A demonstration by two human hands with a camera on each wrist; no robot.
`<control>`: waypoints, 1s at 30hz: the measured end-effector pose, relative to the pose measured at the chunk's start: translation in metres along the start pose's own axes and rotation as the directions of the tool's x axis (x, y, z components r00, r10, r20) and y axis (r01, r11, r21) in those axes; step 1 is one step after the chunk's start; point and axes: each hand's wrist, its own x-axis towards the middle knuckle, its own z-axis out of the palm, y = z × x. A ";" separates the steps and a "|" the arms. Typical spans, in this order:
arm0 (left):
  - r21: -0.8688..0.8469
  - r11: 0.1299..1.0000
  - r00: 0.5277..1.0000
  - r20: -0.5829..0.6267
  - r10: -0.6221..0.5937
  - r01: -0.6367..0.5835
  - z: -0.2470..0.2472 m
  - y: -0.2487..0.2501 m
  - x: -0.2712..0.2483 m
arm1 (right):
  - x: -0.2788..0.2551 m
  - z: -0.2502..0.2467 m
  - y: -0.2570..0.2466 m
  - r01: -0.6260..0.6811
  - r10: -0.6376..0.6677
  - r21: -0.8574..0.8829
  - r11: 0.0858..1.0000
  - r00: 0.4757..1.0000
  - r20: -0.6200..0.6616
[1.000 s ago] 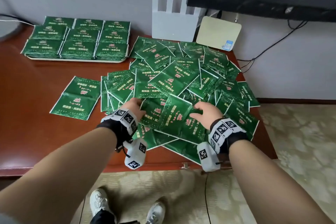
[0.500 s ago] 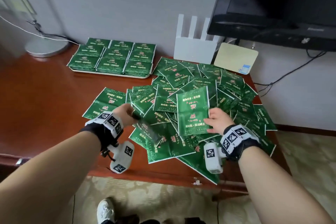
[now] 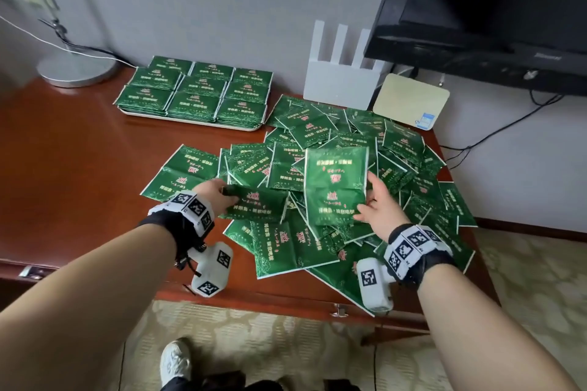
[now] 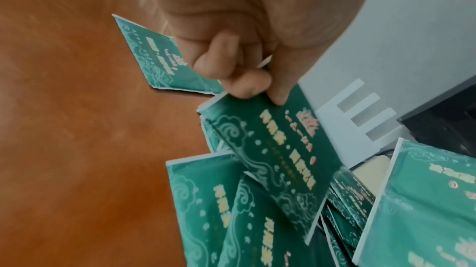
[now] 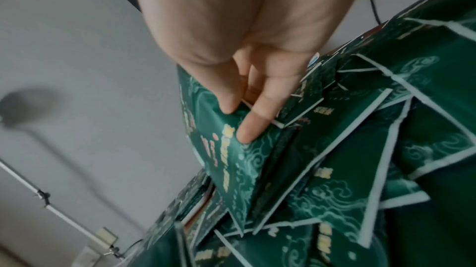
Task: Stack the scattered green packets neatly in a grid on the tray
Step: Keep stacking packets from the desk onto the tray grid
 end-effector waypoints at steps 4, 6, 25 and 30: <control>-0.096 0.995 0.997 -0.082 -0.010 0.002 -0.005 -0.001 0.004 | -0.004 -0.001 -0.013 0.065 -0.066 0.086 0.994 0.998 0.001; -0.106 0.993 0.994 -0.093 0.049 -0.059 -0.007 0.003 0.002 | -0.005 0.000 -0.021 0.102 -0.104 0.115 0.988 0.995 0.005; -0.530 0.814 0.963 -0.023 0.267 -0.239 -0.052 0.032 -0.043 | -0.005 0.039 -0.089 0.301 -0.305 0.058 0.952 0.948 0.092; -0.415 0.851 0.946 -0.111 0.305 -0.323 -0.060 0.025 -0.043 | -0.005 0.046 -0.095 0.411 -0.415 -0.148 0.899 0.910 0.007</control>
